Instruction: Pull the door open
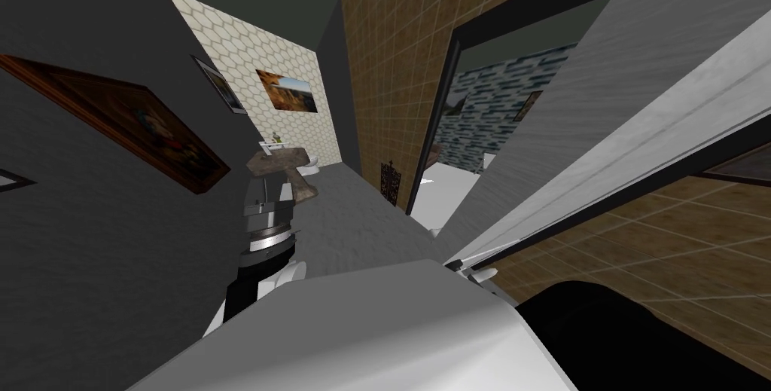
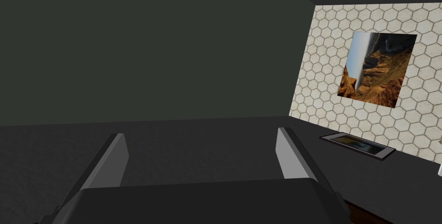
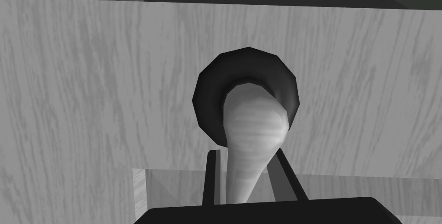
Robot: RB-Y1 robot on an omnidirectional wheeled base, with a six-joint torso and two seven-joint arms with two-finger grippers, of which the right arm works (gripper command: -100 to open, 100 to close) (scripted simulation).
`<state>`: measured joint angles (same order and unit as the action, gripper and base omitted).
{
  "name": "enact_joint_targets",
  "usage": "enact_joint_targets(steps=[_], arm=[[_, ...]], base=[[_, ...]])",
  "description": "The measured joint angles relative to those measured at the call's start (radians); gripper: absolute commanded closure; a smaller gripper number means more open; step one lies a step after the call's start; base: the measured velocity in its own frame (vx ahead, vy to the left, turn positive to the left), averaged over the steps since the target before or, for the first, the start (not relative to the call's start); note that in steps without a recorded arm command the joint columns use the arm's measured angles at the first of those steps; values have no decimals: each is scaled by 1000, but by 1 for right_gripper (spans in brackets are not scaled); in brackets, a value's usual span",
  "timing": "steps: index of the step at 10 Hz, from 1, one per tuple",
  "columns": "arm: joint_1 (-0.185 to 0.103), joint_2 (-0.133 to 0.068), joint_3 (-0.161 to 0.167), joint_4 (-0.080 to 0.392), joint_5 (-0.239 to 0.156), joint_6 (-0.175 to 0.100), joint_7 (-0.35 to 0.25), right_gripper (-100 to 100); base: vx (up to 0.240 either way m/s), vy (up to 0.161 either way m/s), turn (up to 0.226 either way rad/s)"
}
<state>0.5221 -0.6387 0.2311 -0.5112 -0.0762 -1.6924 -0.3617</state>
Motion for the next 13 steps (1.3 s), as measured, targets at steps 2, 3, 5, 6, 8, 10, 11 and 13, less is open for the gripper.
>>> enact_joint_targets(steps=[2, 3, 5, 6, 8, 10, 11, 13], arm=[[-6, 3, -1, 13, -1, 1, -1, 100], [-3, 5, -2, 16, -2, 11, -3, 100], [4, 11, -2, 22, -3, 29, -7, 100], [8, 11, -3, 23, -4, 39, -10, 100], [27, 3, -7, -7, -11, 78, -19, 100], [23, 3, -9, 11, -16, 94, -29, 100], [44, -4, -12, -23, -20, 117, -31, 100], [27, -1, -10, 11, -19, 114, -36, 100]], base=[[166, -11, 65], [222, -15, 47], [162, 0, 15], [55, -1, 10], [17, 0, 3], [11, 1, -4], [0, 0, 0], [0, 0, 0]])
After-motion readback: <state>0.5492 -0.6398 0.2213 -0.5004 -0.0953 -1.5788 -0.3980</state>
